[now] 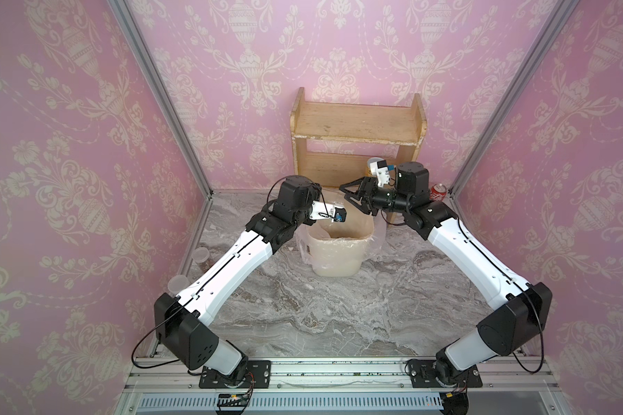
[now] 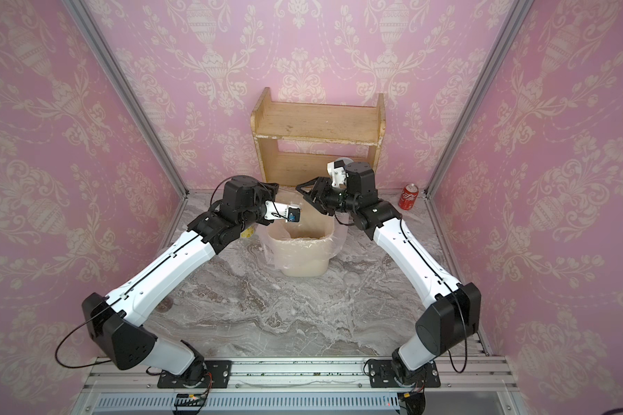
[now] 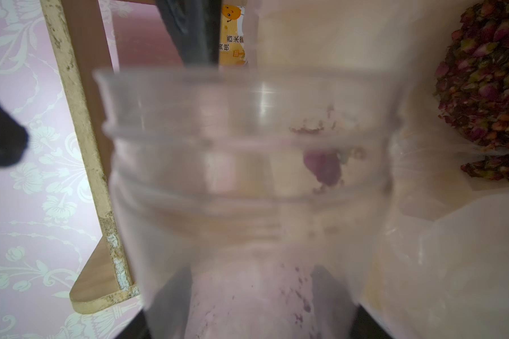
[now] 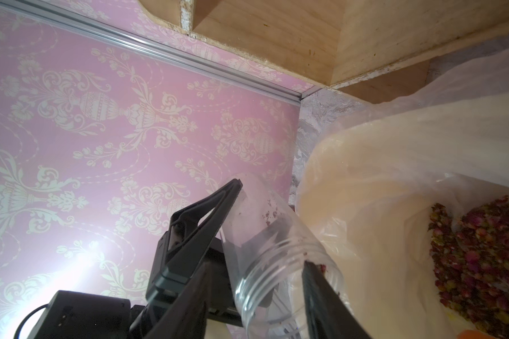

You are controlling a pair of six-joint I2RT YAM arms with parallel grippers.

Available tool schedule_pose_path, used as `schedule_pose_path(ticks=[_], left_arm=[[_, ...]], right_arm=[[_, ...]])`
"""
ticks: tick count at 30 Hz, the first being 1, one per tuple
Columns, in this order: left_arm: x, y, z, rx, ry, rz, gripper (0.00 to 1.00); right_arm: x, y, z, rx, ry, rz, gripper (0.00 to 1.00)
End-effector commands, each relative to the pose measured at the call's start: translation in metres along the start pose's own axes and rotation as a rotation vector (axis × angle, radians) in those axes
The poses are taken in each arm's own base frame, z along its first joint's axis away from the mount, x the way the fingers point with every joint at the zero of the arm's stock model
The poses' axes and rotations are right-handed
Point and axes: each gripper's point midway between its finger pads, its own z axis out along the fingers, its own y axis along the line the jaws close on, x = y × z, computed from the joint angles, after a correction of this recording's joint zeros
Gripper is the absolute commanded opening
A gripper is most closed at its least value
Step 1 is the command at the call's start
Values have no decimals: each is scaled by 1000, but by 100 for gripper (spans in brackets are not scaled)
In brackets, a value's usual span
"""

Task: Empty the moldy dried flower tea in the jars
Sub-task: Pour the moldy dried flower tea into the trash bin.

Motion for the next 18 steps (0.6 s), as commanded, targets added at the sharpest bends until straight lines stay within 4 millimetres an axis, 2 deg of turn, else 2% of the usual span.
schedule_pose_path(ticks=[1,10,18], left_arm=[[-3,6,-8,-28,-32,-36,38],[-4,7,-8,-38,-36,-41,38],[-2,10,-9,-48,-27,-42,38]], right_arm=[[2,23,10,-81,29,2,46],[11,29,24,-109,69,33,41],[15,28,17,-97,61,25,40]])
